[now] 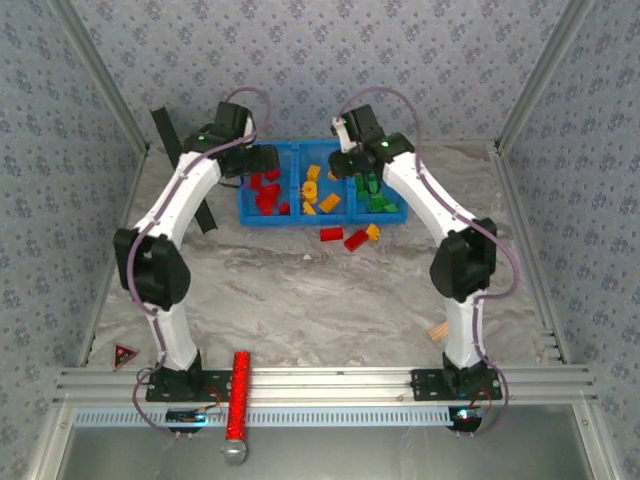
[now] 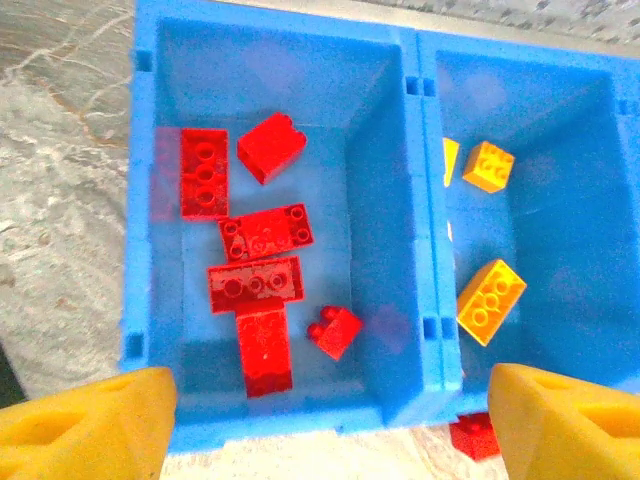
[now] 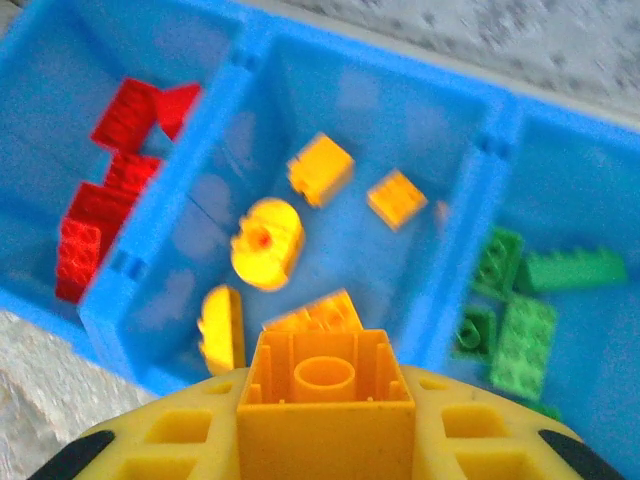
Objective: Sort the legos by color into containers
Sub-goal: Place the lego in the container.
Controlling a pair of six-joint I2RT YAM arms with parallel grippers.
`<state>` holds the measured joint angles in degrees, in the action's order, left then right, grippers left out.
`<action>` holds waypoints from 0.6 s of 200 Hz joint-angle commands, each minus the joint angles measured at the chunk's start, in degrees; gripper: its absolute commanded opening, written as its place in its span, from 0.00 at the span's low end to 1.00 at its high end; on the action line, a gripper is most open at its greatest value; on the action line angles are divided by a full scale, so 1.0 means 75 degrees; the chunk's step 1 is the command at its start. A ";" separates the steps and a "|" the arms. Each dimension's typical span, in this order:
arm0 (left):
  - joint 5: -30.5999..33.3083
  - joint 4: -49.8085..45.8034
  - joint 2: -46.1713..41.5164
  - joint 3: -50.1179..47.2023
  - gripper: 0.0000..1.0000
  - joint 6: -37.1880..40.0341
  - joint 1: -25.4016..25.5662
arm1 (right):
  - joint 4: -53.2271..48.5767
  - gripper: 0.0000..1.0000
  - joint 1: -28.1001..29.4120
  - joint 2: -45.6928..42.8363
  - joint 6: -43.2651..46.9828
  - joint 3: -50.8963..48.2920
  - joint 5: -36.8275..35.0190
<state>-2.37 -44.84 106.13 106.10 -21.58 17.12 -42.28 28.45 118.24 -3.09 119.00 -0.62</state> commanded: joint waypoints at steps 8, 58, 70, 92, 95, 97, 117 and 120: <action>-0.0323 0.0238 -0.0952 -0.0940 0.83 -0.0125 -0.0249 | -0.0367 0.27 0.0184 0.1320 0.0415 0.1318 -0.0055; -0.0292 0.0099 -0.2017 -0.2233 0.85 -0.0314 -0.0315 | -0.0885 0.32 0.0374 0.2896 0.0646 0.2747 -0.0155; -0.0303 0.0094 -0.2173 -0.2507 0.85 -0.0367 -0.0315 | -0.0902 0.34 0.0388 0.3058 0.0647 0.2704 -0.0196; -0.0387 0.0073 -0.2334 -0.2887 0.85 -0.0425 -0.0310 | -0.0844 0.37 0.0416 0.3191 0.0602 0.2569 -0.0152; -0.0396 0.0062 -0.2343 -0.2925 0.85 -0.0427 -0.0314 | -0.0808 0.37 0.0409 0.3185 0.0610 0.2533 -0.0144; -0.0413 0.0061 -0.2348 -0.2951 0.85 -0.0436 -0.0314 | -0.0796 0.38 0.0407 0.3191 0.0611 0.2523 -0.0135; -0.0123 -0.0004 -0.2361 -0.3162 0.85 -0.0474 -0.0134 | -0.0792 0.41 0.0407 0.3191 0.0600 0.2513 -0.0122; 0.0072 -0.0060 -0.2345 -0.3166 0.85 -0.0468 -0.0043 | -0.0791 0.41 0.0404 0.3187 0.0600 0.2518 -0.0127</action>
<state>-4.23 -43.72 90.52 83.42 -24.18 15.03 -47.40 31.16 142.34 0.78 136.75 -1.10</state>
